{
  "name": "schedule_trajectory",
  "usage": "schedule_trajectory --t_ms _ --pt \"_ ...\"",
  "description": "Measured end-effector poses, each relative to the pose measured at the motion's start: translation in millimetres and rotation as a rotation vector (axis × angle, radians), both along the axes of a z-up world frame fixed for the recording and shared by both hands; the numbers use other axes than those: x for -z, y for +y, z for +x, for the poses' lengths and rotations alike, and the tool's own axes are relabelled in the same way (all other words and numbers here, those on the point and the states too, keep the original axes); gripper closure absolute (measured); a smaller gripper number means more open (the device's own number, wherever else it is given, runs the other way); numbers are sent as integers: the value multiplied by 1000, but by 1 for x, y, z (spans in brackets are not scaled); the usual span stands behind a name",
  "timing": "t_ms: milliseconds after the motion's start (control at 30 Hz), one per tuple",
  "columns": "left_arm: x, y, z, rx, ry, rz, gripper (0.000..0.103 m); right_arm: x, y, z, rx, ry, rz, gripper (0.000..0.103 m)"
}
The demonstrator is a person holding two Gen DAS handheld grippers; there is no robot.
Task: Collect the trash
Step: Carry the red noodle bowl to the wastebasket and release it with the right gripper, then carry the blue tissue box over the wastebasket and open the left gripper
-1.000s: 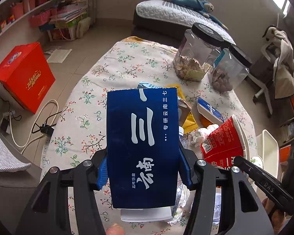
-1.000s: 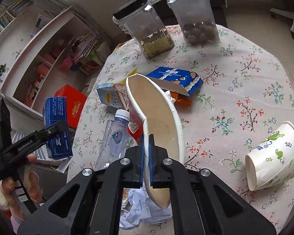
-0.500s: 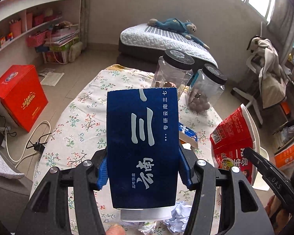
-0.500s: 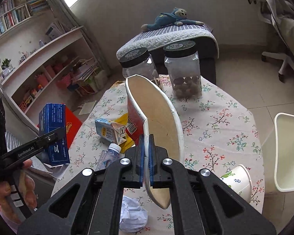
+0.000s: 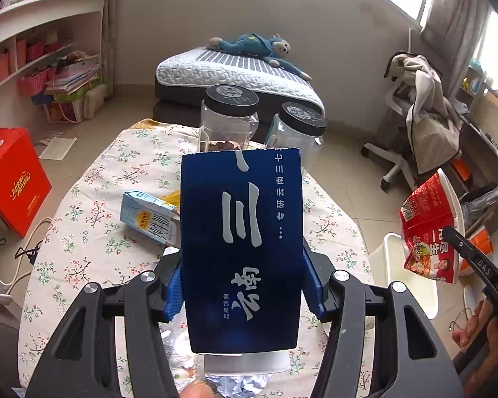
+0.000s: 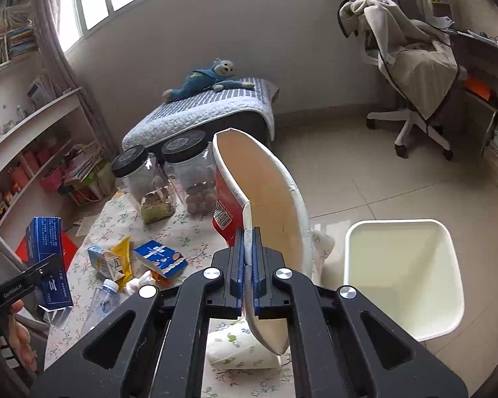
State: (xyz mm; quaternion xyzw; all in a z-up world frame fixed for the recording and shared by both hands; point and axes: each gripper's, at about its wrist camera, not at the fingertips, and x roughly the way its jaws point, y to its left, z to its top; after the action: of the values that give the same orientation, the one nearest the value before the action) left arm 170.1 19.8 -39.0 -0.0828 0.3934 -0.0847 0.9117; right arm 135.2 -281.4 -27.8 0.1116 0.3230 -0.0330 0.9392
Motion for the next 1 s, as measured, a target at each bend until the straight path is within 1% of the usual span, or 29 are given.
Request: schedule_trajectory --t_ms 167,267,333,400,433,467,500,533,600,633,667,733,833,933,1000 --pt "-3 -32 -1 38 -6 -15 47 -3 -47 -10 122 8 -71 100" --pt "-8 -56 -5 71 -26 -19 47 0 -72 -16 177 29 -76 100" --pt "-10 -72 -8 94 -35 -25 47 2 -87 -20 198 41 -90 100" --pt "-12 -90 -9 118 -35 -36 47 6 -97 -22 201 77 -105 97" --pt "-13 -99 -11 131 -37 -42 47 7 -102 -25 220 80 -110 85" --pt "-15 -109 -13 143 -43 -45 47 6 -106 -28 236 76 -114 63" --pt "-17 -118 -15 157 -51 -47 47 4 -110 -31 252 70 -121 52" --pt "-19 -128 -18 171 -59 -51 47 0 -114 -36 282 56 -133 36" --pt "-24 -147 -23 199 -78 -56 47 -9 -122 -44 332 23 -159 35" --pt "-27 -158 -25 214 -87 -56 47 -14 -126 -50 350 8 -171 30" --pt "-29 -168 -27 232 -94 -53 47 -19 -131 -55 374 -7 -184 19" --pt "-33 -188 -31 256 -109 -48 47 -28 -138 -68 436 -50 -218 9" --pt "-34 -214 -34 283 -114 -59 47 -38 -147 -82 489 -93 -267 7" --pt "-35 -244 -32 313 -103 -66 47 -41 -159 -90 545 -93 -303 7" --pt "-35 -263 -32 334 -104 -61 47 -42 -170 -96 593 -91 -301 7"
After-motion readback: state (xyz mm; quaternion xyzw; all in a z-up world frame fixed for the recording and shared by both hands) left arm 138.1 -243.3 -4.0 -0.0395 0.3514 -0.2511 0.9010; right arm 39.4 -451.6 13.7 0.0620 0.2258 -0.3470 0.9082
